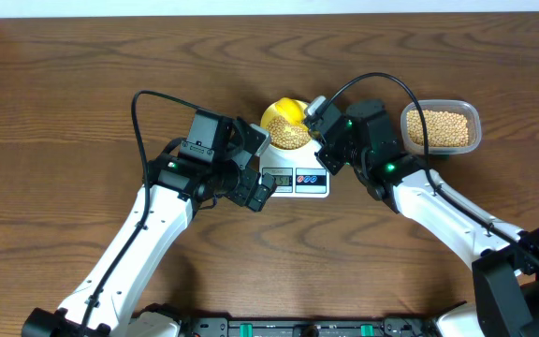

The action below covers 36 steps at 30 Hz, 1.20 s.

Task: Scoop item into bowl and weigh 50g on scale
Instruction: 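Carry the yellow scoop left over the yellow bowl on the scale, then dip the scoop into the yellow bowl and scoop out soybeans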

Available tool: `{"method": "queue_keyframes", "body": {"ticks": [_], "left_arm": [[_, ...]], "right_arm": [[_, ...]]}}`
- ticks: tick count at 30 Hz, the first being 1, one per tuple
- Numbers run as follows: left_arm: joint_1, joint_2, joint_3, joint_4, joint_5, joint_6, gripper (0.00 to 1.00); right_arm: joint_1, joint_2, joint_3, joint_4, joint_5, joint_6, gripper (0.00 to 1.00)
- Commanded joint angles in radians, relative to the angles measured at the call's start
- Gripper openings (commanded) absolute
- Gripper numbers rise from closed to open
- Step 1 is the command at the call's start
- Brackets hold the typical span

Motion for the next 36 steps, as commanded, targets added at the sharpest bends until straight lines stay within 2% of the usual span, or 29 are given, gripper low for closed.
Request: {"method": "queue_keyframes", "body": {"ticks": [1, 17, 23, 29, 36], "left_arm": [[-0.001, 0.004, -0.006, 0.000, -0.007, 0.013, 0.98], [-0.001, 0.004, -0.006, 0.001, -0.006, 0.013, 0.98], [-0.001, 0.004, -0.006, 0.000, -0.006, 0.013, 0.98], [-0.001, 0.004, -0.006, 0.001, -0.006, 0.013, 0.98], [-0.001, 0.004, -0.006, 0.001, -0.006, 0.013, 0.98]], "right_arm": [[0.010, 0.008, 0.008, -0.005, -0.006, -0.015, 0.01], [0.010, 0.055, 0.008, -0.005, -0.011, -0.015, 0.01], [0.010, 0.054, 0.008, -0.005, -0.127, -0.015, 0.01], [0.010, 0.054, 0.008, -0.029, -0.137, -0.015, 0.01], [0.009, 0.053, 0.008, -0.029, -0.137, 0.037, 0.01]]}}
